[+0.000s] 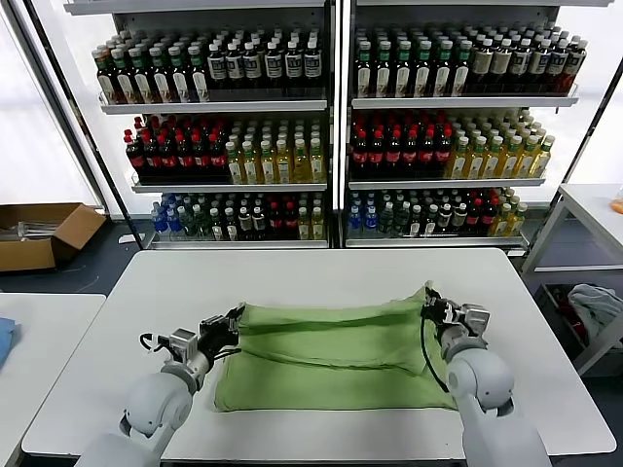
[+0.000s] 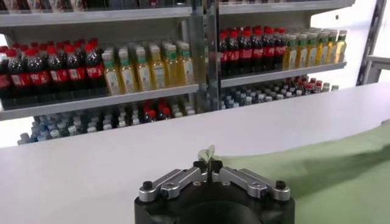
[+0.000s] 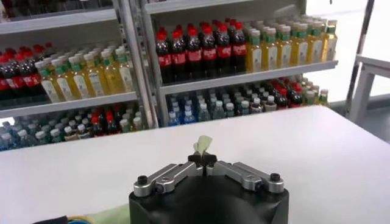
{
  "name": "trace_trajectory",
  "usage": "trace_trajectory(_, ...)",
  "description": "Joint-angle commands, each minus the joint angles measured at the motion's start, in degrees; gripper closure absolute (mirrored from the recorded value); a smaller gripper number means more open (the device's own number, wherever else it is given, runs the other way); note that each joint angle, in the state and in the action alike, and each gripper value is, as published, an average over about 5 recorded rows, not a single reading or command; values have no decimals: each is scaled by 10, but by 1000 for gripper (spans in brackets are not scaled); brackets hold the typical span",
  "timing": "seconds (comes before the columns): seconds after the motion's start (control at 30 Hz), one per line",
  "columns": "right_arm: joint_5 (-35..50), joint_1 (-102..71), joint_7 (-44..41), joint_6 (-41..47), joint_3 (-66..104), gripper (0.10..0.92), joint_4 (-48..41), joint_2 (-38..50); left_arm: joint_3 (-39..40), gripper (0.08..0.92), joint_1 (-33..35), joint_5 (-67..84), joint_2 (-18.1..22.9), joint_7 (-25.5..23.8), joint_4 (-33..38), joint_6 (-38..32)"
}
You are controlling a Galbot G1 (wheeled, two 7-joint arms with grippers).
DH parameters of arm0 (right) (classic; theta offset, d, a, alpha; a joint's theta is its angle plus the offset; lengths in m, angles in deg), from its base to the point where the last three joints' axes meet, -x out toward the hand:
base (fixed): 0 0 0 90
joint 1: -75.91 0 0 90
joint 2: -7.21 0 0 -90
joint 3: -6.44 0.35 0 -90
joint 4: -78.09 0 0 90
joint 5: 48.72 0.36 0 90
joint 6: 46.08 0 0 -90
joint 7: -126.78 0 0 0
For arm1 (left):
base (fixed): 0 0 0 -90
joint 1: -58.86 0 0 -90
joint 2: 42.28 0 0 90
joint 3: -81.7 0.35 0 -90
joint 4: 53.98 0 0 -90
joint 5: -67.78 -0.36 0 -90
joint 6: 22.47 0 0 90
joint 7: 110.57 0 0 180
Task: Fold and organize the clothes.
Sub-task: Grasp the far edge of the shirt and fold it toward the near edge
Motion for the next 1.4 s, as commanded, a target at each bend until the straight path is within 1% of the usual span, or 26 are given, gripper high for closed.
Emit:
trace_trajectory(0.03,4,-111,13,-1,26,918,84,-1,-23,910,83,-17,2,-2,51,-1)
trace_trajectory(0.43,-15,-176,26,-1,27,918,118,-12,-29,910,123,-43,15,-13,58,-7)
trace_trajectory(0.67,-28,-179,31,-2,21,918,95,-19,-32,910,111,-50,24,-15,28,-18)
trace_trajectory(0.87,-41,-173,31,-3,20,918,71,-26,-31,906,100,-56,30,-10,22,-22)
trace_trajectory(0.97,-55,-170,31,-4,18,918,61,-28,-31,863,99,-57,32,-7,28,-24)
trace_trajectory(1.07,-64,-169,29,-6,18,903,55,-30,-30,783,101,-61,32,-6,39,-25)
trace_trajectory(1.1,-66,-170,28,-6,18,886,54,-30,-30,748,102,-62,32,-6,42,-26)
trace_trajectory(1.27,-72,-171,24,-12,18,750,57,-30,-30,610,109,-70,36,-3,62,-26)
trace_trajectory(1.4,-60,-183,22,-20,26,637,95,-29,-29,489,126,-86,36,0,89,-27)
